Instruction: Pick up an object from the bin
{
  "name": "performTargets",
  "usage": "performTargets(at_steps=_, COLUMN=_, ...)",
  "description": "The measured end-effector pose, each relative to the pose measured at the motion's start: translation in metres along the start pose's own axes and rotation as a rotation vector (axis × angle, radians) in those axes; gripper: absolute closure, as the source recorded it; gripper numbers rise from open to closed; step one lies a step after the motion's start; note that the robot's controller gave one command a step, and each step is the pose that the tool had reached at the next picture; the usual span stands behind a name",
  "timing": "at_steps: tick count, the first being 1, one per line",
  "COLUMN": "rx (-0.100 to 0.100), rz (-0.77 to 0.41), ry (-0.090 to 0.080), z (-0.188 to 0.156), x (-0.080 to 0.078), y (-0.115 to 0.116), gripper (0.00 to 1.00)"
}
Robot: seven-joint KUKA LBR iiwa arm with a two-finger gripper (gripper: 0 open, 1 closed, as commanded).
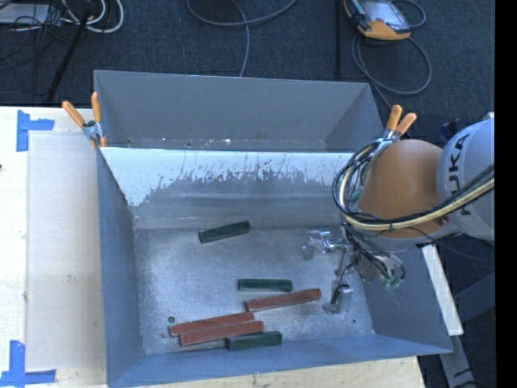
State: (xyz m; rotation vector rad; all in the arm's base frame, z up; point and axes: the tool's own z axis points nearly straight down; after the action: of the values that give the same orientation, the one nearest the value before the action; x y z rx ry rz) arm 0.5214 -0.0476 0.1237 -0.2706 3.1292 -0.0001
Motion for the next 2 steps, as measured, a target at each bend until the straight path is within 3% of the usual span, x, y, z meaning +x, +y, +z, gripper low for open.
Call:
performTargets(at_steps=1, rx=-0.001, rz=-0.069, ry=0.002, z=0.036, x=-0.003, y=0.027, gripper=0.0)
performTargets(at_steps=2, rx=0.0, rz=-0.059, ry=0.001, z=0.053, x=-0.036, y=0.058, gripper=1.0)
